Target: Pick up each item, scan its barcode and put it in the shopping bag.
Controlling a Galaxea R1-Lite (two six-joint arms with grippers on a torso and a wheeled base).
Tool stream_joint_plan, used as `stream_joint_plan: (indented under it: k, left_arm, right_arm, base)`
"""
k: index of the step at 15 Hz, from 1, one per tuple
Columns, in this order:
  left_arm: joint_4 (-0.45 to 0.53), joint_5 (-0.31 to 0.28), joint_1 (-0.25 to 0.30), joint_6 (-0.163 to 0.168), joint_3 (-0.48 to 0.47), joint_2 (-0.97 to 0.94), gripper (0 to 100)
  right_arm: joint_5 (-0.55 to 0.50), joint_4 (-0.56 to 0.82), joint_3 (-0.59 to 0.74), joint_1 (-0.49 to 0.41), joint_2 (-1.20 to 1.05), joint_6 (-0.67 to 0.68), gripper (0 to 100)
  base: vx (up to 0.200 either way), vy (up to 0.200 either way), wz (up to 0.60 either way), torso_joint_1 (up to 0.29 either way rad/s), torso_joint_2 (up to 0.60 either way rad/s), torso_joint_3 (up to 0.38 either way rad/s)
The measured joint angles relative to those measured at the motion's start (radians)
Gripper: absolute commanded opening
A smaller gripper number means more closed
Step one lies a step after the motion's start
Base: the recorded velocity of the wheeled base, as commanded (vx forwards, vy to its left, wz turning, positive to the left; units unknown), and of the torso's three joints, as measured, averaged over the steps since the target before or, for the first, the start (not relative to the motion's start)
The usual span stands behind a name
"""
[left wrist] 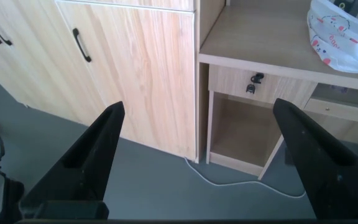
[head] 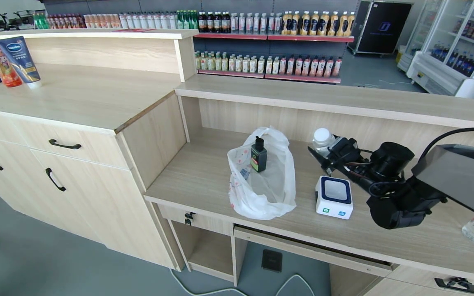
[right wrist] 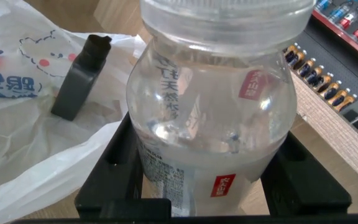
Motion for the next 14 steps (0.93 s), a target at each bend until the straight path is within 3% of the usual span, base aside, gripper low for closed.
stream_joint_plan:
  k: [4,7,11,12,14]
  left_arm:
    - [0.000,0.000,0.000,0.000,0.000,0.000,100]
    - [0.000,0.000,0.000,0.000,0.000,0.000,100]
    - [0.000,0.000,0.000,0.000,0.000,0.000,100]
    - [0.000,0.000,0.000,0.000,0.000,0.000,100]
    - [0.000,0.000,0.000,0.000,0.000,0.000,100]
  right_arm:
    - [-0.004,0.032,0.058,-0.001,-0.117,0.101,0]
    - [-0.054,0.249,0.116,-0.019,-0.308,0.211,0]
    - [-0.356,0.770,0.174,-0.157,-0.608,0.343,0]
    - [-0.436,0.829,0.188,-0.210,-0.665,0.364,0]
    - [-0.481,0.862,0.206,-0.272,-0.737,0.412,0]
  base:
    - [0.000,0.000,0.00,0.000,0.00,0.000]
    - [0.000,0.000,0.00,0.000,0.00,0.000]
    - [0.000,0.000,0.00,0.000,0.00,0.000]
    - [0.000,0.000,0.00,0.000,0.00,0.000]
    - [0.000,0.000,0.00,0.000,0.00,0.000]
